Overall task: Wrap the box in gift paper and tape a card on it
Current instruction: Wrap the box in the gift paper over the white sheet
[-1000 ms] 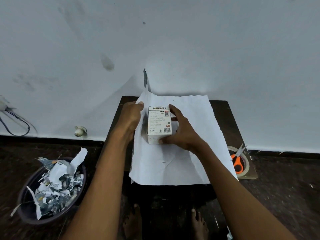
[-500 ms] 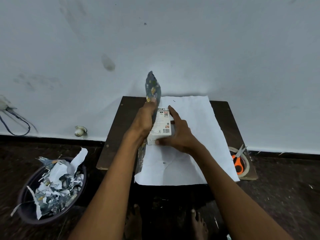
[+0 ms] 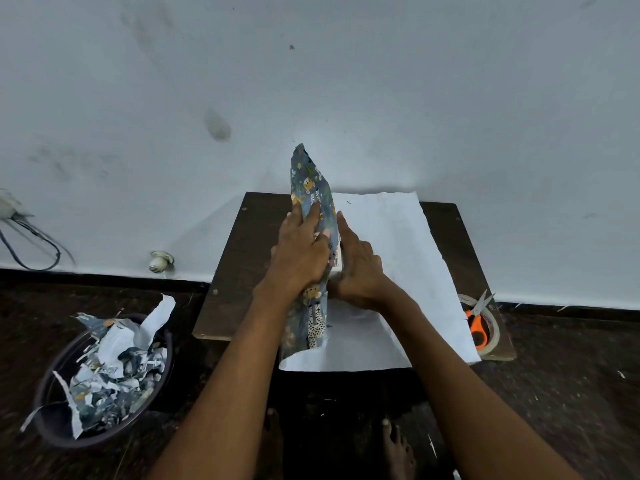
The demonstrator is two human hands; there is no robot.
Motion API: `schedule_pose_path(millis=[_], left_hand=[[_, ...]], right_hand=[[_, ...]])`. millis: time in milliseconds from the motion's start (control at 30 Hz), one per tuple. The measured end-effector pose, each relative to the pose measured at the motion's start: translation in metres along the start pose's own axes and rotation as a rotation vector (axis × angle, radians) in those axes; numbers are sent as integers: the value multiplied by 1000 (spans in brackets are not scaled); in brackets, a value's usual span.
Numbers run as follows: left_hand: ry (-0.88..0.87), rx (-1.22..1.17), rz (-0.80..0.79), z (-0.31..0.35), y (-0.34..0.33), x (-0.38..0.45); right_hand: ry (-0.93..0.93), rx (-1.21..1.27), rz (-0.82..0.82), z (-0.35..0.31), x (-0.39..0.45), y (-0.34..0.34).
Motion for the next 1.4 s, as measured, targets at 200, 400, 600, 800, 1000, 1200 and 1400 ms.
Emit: schedule_pose_path(millis=[200, 400, 600, 800, 1000, 1200, 1400], left_hand=[[-52, 235, 18, -3, -9, -1], [-94, 377, 50, -3, -12, -5], [-105, 407, 113, -4, -16, -3], [-150, 480, 136, -4, -18, -6], [-158, 443, 131, -6, -20, -2], [-165, 433, 162, -7, -22, -1], [-179, 455, 160, -7, -21, 1]], right_hand=[[-3, 162, -83, 16, 3, 5], [-69, 471, 16, 24, 6, 54], [-145, 556, 251, 2, 55, 76], [-216, 470, 340, -20, 129, 72], [-378, 449, 400, 2, 157, 80], [-512, 639, 316, 20, 153, 59], [-467, 689, 232, 12, 155, 54]])
Point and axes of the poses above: each hand's wrist, its own x-axis towards the middle knuckle, its own y-axis out of the back of the hand, z = x × y, the point moved 6 cm from there along x, towards the middle knuckle, and after that the axes turned 1 degree about x, right-handed, at the moved point
